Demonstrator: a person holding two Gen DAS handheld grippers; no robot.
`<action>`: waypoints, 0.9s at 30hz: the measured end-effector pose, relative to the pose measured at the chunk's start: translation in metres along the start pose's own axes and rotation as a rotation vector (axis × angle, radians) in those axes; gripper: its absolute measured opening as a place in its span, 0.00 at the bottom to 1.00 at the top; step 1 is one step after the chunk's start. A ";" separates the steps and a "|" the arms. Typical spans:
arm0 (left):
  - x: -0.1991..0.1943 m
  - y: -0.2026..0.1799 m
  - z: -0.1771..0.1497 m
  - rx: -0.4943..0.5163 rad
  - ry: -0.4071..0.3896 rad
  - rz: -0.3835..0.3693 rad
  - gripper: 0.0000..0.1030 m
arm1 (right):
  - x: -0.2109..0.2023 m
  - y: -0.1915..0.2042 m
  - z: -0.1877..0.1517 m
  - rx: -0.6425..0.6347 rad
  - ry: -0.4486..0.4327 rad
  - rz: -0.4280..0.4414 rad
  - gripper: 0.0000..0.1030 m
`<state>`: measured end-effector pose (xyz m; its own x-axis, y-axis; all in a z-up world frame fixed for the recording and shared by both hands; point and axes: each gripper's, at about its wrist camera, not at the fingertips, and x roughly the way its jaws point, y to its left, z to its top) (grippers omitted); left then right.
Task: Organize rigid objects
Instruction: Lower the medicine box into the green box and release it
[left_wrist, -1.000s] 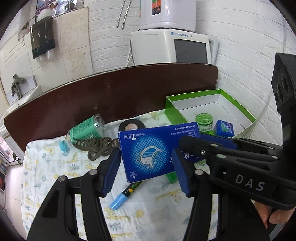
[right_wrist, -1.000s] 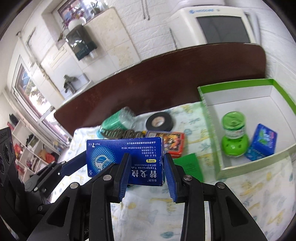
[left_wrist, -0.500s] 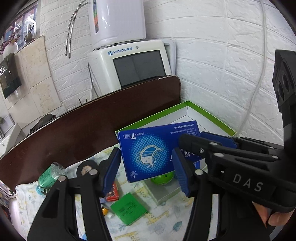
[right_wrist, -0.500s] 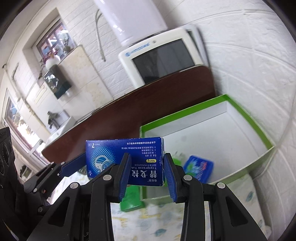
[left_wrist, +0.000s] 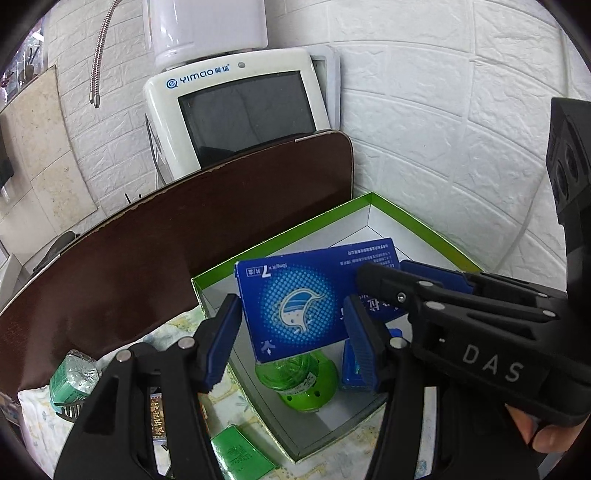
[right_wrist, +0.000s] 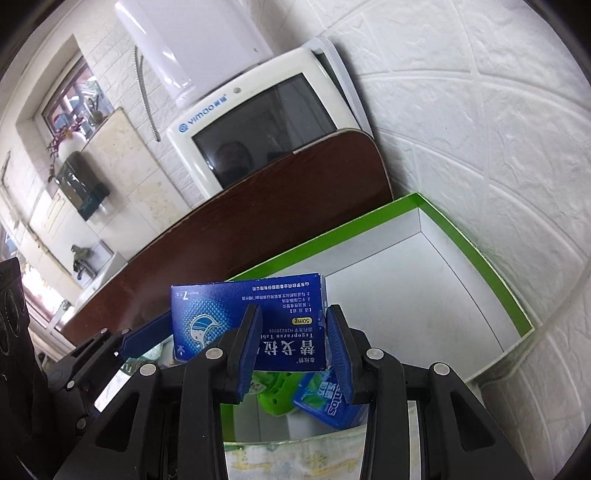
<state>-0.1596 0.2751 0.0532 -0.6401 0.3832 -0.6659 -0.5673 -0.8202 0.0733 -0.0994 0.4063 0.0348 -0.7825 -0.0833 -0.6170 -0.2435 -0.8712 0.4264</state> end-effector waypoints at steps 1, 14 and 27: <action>0.004 0.001 0.000 -0.001 0.006 -0.001 0.54 | 0.004 -0.002 0.001 0.002 0.005 -0.002 0.37; 0.040 0.010 -0.001 -0.031 0.071 -0.012 0.55 | 0.039 -0.014 0.001 0.025 0.065 -0.020 0.37; 0.058 0.023 -0.007 -0.088 0.142 -0.036 0.55 | 0.057 -0.017 0.000 0.034 0.101 -0.030 0.37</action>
<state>-0.2065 0.2754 0.0111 -0.5368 0.3546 -0.7656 -0.5374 -0.8432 -0.0137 -0.1395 0.4165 -0.0073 -0.7130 -0.1072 -0.6929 -0.2865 -0.8574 0.4275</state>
